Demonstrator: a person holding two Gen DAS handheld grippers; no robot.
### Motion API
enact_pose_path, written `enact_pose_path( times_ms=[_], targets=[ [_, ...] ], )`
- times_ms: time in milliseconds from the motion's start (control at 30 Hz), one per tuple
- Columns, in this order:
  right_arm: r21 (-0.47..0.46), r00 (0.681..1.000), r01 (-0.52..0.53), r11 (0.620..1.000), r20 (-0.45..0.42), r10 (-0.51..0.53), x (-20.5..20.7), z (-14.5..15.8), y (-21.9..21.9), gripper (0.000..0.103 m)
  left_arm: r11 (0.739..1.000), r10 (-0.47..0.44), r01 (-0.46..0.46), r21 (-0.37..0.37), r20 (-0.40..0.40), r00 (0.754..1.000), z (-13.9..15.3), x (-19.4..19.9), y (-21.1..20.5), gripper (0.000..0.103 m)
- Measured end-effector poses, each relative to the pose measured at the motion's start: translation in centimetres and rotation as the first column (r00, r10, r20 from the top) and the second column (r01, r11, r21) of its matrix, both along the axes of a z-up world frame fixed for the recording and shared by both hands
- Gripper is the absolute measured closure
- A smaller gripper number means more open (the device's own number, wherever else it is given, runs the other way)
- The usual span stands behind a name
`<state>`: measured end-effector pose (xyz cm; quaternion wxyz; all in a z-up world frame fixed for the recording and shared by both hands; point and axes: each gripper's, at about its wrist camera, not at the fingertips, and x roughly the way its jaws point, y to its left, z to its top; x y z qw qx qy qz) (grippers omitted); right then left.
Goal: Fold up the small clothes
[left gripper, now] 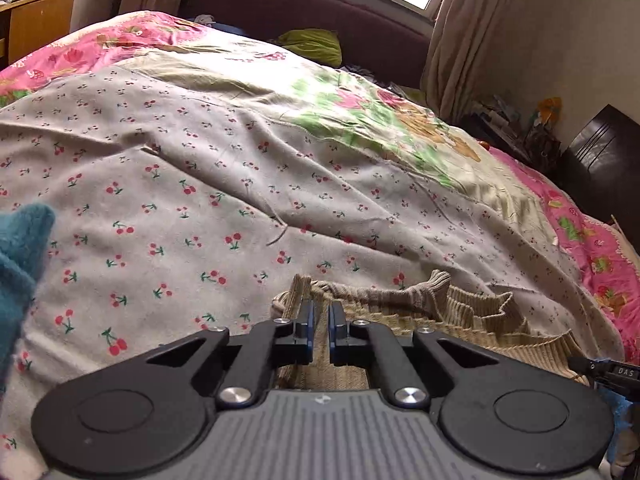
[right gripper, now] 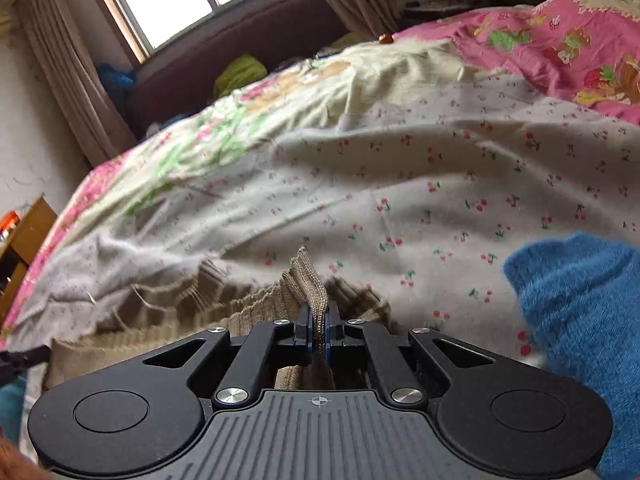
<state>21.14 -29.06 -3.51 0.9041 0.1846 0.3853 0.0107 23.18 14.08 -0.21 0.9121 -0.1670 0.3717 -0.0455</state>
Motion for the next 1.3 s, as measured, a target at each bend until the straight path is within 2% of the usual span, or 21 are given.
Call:
enact_pose_path(
  times_ms=[67, 100, 167, 267, 333, 400, 433, 533, 633, 733, 833, 900, 967, 1000, 1067, 1100, 1200, 1300],
  targets=[
    [0.019, 1.0, 0.012, 1.0, 0.002, -0.012, -0.3, -0.6, 0.0, 0.098, 0.999, 0.003, -0.003, 0.049, -0.002, 1.0, -0.2, -0.4, -0.1, 0.077],
    [0.028, 1.0, 0.015, 0.999, 0.004, -0.015, -0.3, -0.6, -0.1, 0.098, 0.998, -0.001, 0.001, 0.062, -0.003, 1.0, -0.3, -0.4, -0.1, 0.069],
    [0.037, 1.0, 0.016, 0.999, 0.0, -0.016, -0.2, -0.6, -0.2, 0.098, 0.997, -0.013, 0.013, 0.07, -0.003, 1.0, -0.3, -0.3, -0.2, 0.059],
    [0.033, 1.0, 0.008, 0.999, -0.002, -0.008, -0.2, -0.5, -0.2, 0.098, 0.996, -0.045, 0.046, 0.079, -0.011, 0.999, -0.5, 0.0, -0.8, 0.049],
    [0.035, 1.0, 0.009, 0.999, -0.002, -0.009, -0.2, -0.5, -0.2, 0.098, 0.994, -0.044, 0.046, 0.101, -0.022, 0.999, -1.0, 0.3, -1.1, 0.05],
    [0.043, 1.0, 0.012, 0.999, -0.002, -0.012, -0.3, -0.5, -0.3, 0.098, 0.991, -0.026, 0.033, 0.128, -0.052, 0.998, -1.6, 0.7, -1.3, 0.058],
    [0.046, 1.0, 0.012, 0.999, -0.002, -0.012, -0.3, -0.5, -0.3, 0.098, 0.991, -0.021, 0.029, 0.129, -0.063, 0.998, -1.8, 0.7, -1.2, 0.068],
    [0.049, 1.0, 0.006, 0.999, 0.007, -0.006, -0.4, -0.2, -0.4, 0.098, 0.993, -0.011, 0.019, 0.118, -0.067, 0.998, -1.6, 0.7, -0.9, 0.076],
    [0.06, 0.999, 0.0, 0.998, 0.048, -0.003, -0.8, 0.7, -0.6, 0.098, 0.996, -0.015, 0.019, 0.084, -0.047, 0.999, -0.9, 0.4, -0.7, 0.081],
    [0.088, 0.993, 0.0, 0.996, 0.115, -0.01, -1.4, 2.6, -1.0, 0.099, 1.0, -0.013, 0.012, -0.005, -0.023, 1.0, 0.2, 0.4, -0.1, 0.082],
    [0.093, 0.981, 0.018, 0.996, 0.19, -0.035, -1.7, 4.8, -1.7, 0.099, 0.999, -0.011, 0.011, -0.036, 0.01, 1.0, 1.1, 0.5, 0.0, 0.084],
    [0.105, 0.979, 0.043, 0.994, 0.192, -0.063, -1.6, 4.7, -2.0, 0.099, 1.0, -0.007, 0.008, -0.027, 0.026, 1.0, 1.1, 0.8, -0.3, 0.084],
    [0.098, 0.985, 0.062, 0.993, 0.157, -0.077, -1.4, 3.5, -2.0, 0.099, 0.999, 0.002, -0.001, -0.045, 0.025, 1.0, 0.5, 1.0, -0.2, 0.084],
    [0.084, 0.988, 0.073, 0.994, 0.133, -0.084, -1.3, 2.7, -1.9, 0.099, 1.0, 0.007, -0.007, -0.024, 0.02, 1.0, 0.2, 1.0, -0.3, 0.084],
    [0.053, 0.994, 0.087, 0.995, 0.06, -0.09, -0.9, 0.5, -1.5, 0.099, 0.997, 0.013, -0.013, 0.077, 0.001, 1.0, -0.8, 1.1, -0.9, 0.084],
    [0.043, 0.995, 0.094, 0.995, 0.034, -0.096, -0.8, -0.4, -1.4, 0.099, 0.995, 0.011, -0.01, 0.103, -0.01, 1.0, -1.3, 1.1, -0.9, 0.084],
    [0.058, 0.993, 0.108, 0.992, 0.04, -0.111, -0.9, -1.0, -1.6, 0.099, 0.996, 0.022, -0.021, 0.09, -0.016, 1.0, -1.7, 0.8, -0.6, 0.083],
    [0.037, 0.991, 0.096, 0.995, 0.092, -0.099, -1.1, 0.5, -1.5, 0.099, 0.998, 0.016, -0.017, 0.062, 0.024, 1.0, -0.8, 0.7, -0.5, 0.083]
  ],
)
